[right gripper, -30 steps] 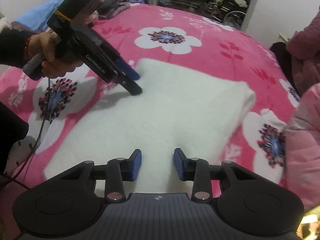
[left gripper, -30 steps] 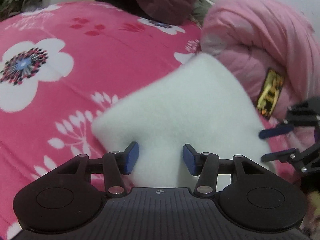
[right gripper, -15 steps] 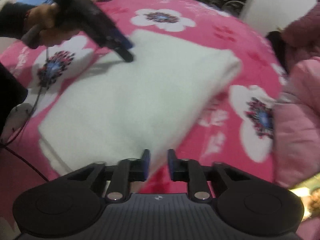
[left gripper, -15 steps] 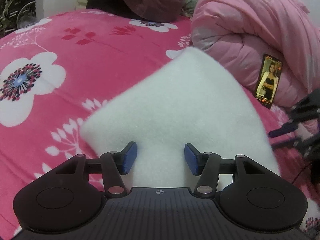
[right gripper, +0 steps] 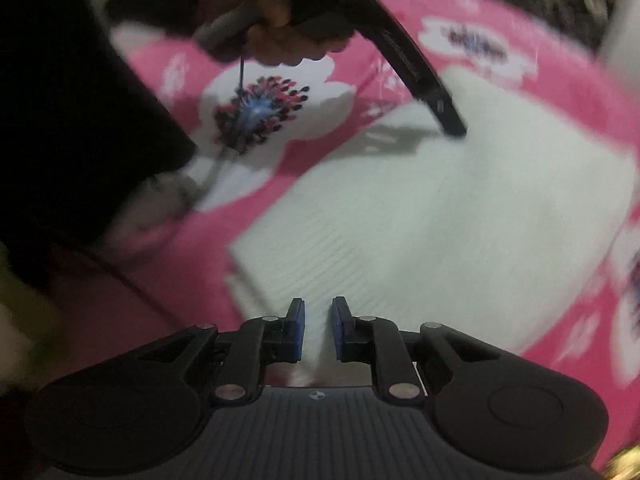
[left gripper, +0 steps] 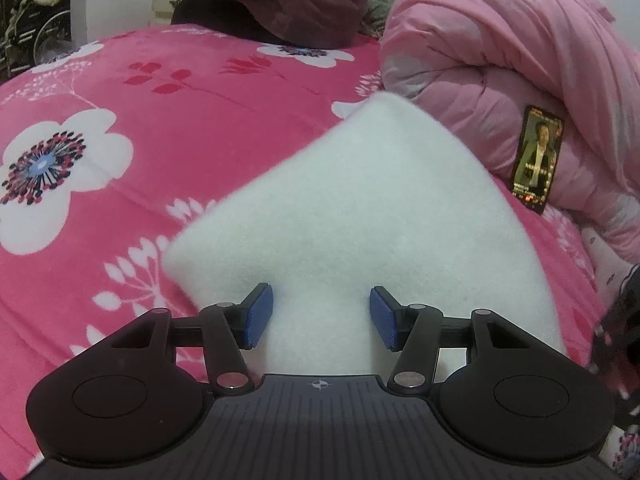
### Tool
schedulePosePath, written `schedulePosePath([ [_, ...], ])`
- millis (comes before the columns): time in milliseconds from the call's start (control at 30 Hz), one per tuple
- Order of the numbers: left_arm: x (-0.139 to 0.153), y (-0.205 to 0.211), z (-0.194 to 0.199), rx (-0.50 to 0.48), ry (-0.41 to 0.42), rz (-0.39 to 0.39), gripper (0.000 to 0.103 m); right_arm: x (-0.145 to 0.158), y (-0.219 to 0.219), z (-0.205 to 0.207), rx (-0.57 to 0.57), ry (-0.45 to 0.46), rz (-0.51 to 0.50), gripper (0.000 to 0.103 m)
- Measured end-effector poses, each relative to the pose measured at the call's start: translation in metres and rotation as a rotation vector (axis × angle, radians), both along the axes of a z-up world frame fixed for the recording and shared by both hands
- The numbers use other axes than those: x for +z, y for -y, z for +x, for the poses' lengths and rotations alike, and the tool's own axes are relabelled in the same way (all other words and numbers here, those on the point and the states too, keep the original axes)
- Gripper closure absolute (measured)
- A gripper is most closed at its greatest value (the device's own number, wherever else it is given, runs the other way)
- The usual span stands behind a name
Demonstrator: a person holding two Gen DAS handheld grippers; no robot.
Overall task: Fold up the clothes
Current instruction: 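Smooth the folded sweater surface with the left gripper tips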
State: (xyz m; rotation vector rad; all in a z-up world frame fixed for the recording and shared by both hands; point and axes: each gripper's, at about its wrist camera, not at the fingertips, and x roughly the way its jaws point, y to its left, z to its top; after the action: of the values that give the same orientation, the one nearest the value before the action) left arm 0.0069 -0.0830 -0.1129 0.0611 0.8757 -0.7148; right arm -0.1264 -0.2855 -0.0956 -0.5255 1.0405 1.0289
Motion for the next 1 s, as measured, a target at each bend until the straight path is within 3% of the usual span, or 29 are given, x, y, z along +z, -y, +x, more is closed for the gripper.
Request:
schedulePosePath([
  [100, -0.001, 0.0, 0.0, -0.001, 0.001, -0.008, 0.048, 0.01, -0.011, -0.006, 0.05, 0.097, 0.003, 0.088],
  [233, 0.0, -0.001, 0.001, 0.005, -0.004, -0.013, 0.048, 0.006, -0.026, 0.003, 0.009, 0.199, 0.043, 0.086],
  [367, 0.001, 0.0, 0.0, 0.011, -0.014, -0.011, 0.047, -0.026, -0.031, -0.016, 0.106, 0.183, -0.002, 0.085],
  [467, 0.0, -0.002, 0.002, 0.017, -0.024, -0.023, 0.047, -0.024, -0.031, -0.024, 0.155, 0.03, 0.009, 0.085],
  [500, 0.0, -0.002, 0.003, 0.018, -0.024, -0.026, 0.047, -0.021, -0.031, -0.026, 0.16, 0.025, 0.009, 0.088],
  [633, -0.001, -0.002, 0.003, 0.02, -0.023, -0.026, 0.046, 0.003, -0.033, -0.024, 0.162, 0.076, 0.038, 0.09],
  [733, 0.0, -0.002, 0.002, 0.027, -0.022, -0.026, 0.046, 0.026, -0.026, 0.002, 0.038, 0.191, 0.095, 0.09],
  [800, 0.0, -0.001, 0.002, 0.032, -0.023, -0.022, 0.046, 0.021, -0.019, 0.014, -0.019, 0.26, 0.04, 0.086],
  [900, 0.0, 0.001, 0.001, 0.023, -0.02, -0.013, 0.045, -0.008, 0.002, 0.015, -0.03, 0.176, -0.036, 0.086],
  [1000, -0.001, 0.001, 0.002, 0.022, -0.014, -0.01, 0.044, -0.002, 0.015, 0.004, -0.01, 0.116, -0.024, 0.086],
])
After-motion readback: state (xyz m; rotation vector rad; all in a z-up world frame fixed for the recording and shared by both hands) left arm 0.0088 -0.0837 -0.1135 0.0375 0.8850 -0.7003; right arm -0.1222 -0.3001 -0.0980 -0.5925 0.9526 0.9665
